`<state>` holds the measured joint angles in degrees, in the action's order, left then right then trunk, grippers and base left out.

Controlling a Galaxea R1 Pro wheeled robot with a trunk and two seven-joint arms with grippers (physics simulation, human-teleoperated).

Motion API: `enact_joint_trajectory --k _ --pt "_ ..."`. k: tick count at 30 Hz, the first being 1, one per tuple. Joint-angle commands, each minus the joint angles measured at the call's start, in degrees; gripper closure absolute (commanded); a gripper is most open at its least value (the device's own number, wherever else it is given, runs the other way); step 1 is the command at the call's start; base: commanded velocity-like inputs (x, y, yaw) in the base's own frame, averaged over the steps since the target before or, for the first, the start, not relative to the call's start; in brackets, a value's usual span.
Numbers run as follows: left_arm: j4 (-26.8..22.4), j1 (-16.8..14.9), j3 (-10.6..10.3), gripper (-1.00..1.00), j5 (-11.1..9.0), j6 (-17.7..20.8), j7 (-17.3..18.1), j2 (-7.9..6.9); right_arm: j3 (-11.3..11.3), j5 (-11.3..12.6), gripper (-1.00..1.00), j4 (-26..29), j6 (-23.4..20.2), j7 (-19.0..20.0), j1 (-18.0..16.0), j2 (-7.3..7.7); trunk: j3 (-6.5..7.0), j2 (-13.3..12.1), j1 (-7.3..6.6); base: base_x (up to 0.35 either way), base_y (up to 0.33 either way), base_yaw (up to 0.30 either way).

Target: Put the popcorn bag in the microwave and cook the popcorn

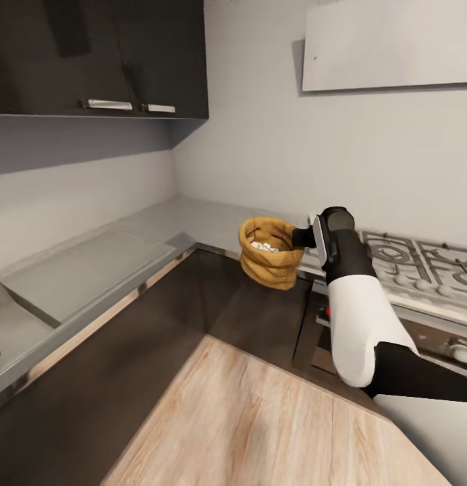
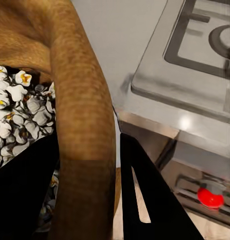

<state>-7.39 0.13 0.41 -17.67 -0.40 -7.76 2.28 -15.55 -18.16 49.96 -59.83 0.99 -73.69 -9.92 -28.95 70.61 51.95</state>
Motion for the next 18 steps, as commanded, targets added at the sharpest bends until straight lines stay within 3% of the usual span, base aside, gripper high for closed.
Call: enact_joint_trajectory --k 1,11,15,18 --pt "-0.10 0.03 0.00 -1.00 -0.33 -0.04 -0.15 0.01 -0.18 -0.21 1.00 0.05 -0.17 0.11 -0.05 -0.07 -0.05 0.04 -0.03 -0.347 0.000 0.000" --pt "-0.16 0.01 0.03 -1.00 -0.54 -0.04 -0.16 -0.07 -0.18 -0.16 1.00 -0.54 -0.17 0.15 -0.04 -0.07 -0.05 0.04 -0.03 -0.343 0.000 0.000" --pt "-0.17 0.03 0.24 -1.00 -0.68 0.03 -0.16 -0.08 -0.18 -0.06 1.00 -0.79 -0.17 0.14 0.00 -0.07 -0.05 0.04 -0.03 -0.073 0.000 0.000" --pt "-0.17 0.01 0.32 -1.00 -0.69 0.03 -0.15 -0.11 -0.18 0.01 1.00 -0.77 -0.17 0.16 2.25 -0.07 -0.05 0.04 -0.03 -0.006 0.000 0.000"
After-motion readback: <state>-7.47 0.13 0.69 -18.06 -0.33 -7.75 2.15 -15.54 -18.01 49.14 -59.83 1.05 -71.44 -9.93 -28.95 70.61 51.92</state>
